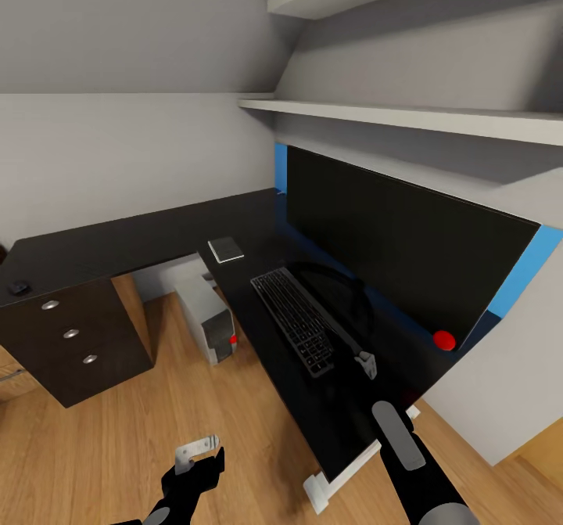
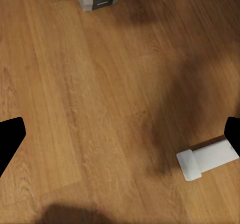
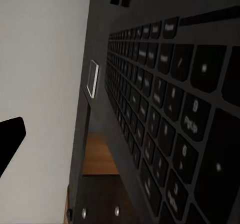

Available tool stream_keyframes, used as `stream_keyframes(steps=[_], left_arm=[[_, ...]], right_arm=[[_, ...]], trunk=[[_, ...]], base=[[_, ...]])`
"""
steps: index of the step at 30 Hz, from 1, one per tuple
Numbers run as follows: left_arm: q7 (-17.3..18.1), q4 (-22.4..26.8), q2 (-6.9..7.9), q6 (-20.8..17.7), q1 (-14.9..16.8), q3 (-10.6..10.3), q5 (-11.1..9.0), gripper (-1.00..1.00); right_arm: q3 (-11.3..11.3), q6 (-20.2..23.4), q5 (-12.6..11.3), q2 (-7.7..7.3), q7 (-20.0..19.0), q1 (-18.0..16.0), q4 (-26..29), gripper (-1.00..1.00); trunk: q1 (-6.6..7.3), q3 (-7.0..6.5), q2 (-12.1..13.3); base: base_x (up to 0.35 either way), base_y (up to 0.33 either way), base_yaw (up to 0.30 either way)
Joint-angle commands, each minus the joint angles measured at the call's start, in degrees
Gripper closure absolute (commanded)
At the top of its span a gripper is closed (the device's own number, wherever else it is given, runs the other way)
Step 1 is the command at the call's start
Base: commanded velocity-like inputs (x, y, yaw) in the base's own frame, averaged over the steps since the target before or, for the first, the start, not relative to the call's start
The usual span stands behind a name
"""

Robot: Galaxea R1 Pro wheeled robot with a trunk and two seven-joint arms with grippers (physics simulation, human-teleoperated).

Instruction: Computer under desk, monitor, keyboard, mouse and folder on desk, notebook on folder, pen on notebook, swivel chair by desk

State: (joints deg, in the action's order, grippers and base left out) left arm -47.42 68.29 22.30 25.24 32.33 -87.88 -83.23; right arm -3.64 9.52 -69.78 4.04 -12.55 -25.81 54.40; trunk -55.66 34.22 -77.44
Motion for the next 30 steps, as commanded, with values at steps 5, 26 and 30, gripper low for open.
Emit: stream_keyframes(steps=[5, 26, 30], left_arm=[[-0.1, 0.1, -0.04, 0.2, 0.1, -0.2, -0.2, -1.00], [-0.1, -1.2, -0.21, 2.1, 0.1, -0.3, -0.3, -1.00], [-0.1, -1.4, -0.23, 2.1, 0.1, -0.3, -0.3, -1.00]], right_arm=[[0.0, 0.2, -0.5, 0.01, -0.1, 0.0, 0.0, -1.00], [0.0, 0.2, -0.4, 0.01, -0.1, 0.0, 0.0, -1.00], [0.0, 0.2, -0.4, 0.01, -0.1, 0.0, 0.0, -1.00]], trunk=[[0.00, 0.05, 0.0], [0.00, 0.05, 0.0], [0.00, 0.05, 0.0]], base=[[0.000, 0.000, 0.000], [0.000, -0.078, 0.000], [-0.006, -0.006, 0.000]])
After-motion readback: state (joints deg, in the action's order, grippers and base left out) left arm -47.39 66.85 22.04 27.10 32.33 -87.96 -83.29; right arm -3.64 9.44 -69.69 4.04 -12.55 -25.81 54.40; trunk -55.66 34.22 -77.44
